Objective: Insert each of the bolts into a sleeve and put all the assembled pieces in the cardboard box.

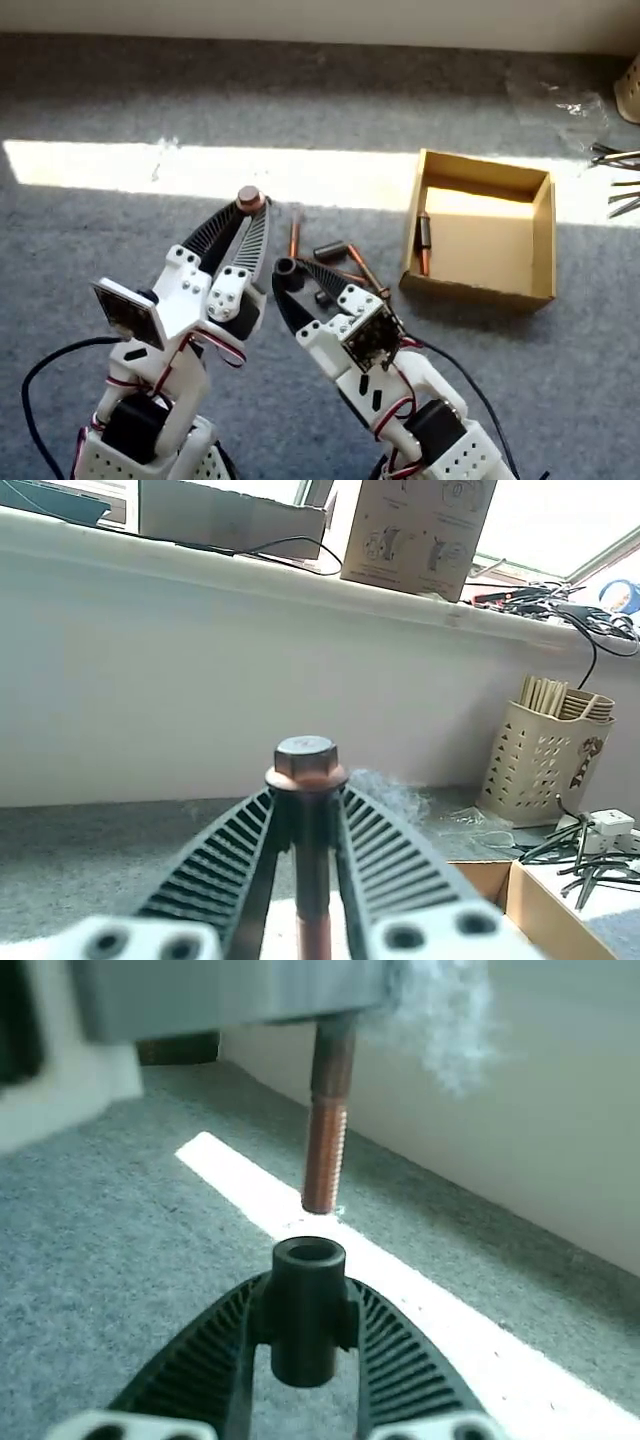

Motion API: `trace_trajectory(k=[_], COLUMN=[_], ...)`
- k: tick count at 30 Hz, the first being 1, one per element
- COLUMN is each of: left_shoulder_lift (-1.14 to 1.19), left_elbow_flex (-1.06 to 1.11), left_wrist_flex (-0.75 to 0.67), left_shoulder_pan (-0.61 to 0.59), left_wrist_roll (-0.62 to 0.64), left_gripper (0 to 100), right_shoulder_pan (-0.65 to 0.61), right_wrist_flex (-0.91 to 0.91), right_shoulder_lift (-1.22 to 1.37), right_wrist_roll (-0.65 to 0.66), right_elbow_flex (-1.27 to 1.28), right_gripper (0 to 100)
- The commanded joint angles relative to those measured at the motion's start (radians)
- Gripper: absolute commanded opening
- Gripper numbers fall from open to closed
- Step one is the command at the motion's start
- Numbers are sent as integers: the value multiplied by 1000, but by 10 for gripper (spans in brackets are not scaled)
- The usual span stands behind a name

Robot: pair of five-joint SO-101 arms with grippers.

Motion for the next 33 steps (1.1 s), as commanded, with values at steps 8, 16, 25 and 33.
trace_trajectory(k=[8, 16, 25, 33], left_shoulder_lift=[-16, -18, -16, -16], left_elbow_flex=[-16, -18, -41, -42], left_wrist_flex=[-28, -28, -32, -29], left_shoulder_pan=[48, 48, 47, 50], left_wrist_roll=[21, 21, -94, -34], left_gripper=[5, 5, 5, 5], right_shoulder_pan=[-8, -10, -16, -15], right_wrist_flex=[-68, -41, 10, 8], right_shoulder_lift=[-4, -4, -4, -7], right_wrist_roll=[-11, -55, -95, -95], right_elbow_flex=[104, 105, 111, 111], right_gripper=[5, 5, 5, 5])
